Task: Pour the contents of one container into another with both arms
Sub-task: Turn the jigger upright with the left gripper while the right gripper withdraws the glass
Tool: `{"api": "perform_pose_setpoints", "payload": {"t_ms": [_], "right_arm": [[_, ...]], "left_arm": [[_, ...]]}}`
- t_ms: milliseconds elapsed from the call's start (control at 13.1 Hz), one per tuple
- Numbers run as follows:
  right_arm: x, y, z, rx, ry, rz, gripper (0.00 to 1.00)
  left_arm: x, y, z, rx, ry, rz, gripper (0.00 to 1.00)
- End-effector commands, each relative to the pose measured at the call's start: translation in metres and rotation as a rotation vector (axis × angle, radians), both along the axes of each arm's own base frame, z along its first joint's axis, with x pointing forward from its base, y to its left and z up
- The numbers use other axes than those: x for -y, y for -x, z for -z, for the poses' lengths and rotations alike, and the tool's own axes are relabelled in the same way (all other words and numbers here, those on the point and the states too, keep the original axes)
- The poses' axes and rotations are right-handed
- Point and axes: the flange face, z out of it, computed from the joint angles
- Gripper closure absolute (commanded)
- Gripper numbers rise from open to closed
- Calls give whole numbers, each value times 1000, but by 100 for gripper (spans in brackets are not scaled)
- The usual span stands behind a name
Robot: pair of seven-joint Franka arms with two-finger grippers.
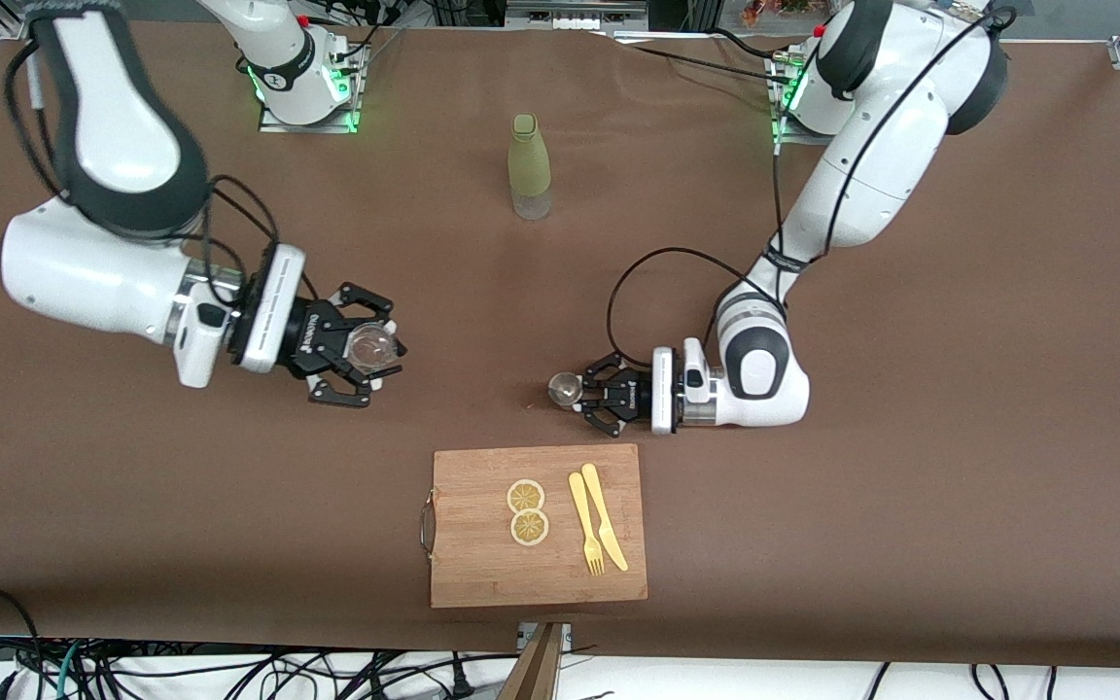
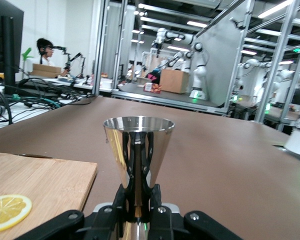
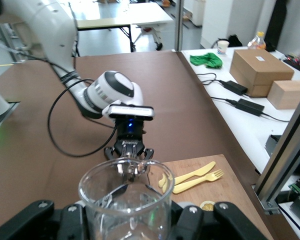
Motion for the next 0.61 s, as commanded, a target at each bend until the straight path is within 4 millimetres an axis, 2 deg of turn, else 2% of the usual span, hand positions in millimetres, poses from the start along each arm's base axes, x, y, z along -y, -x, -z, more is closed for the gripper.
{"api": "perform_pose_setpoints", "payload": {"t_ms": [0,306,536], "right_arm": [[24,-1,37,45,-76,-102,77],[63,24,112,72,-131,-201,77],[81,39,163,74,-211,-238,77]], "left_arm": [[-39,-2,-8,8,-1,52,100],[-114,-6,-1,24,-21,136,100],[-191,-4,7,43,-23,191,100]]}}
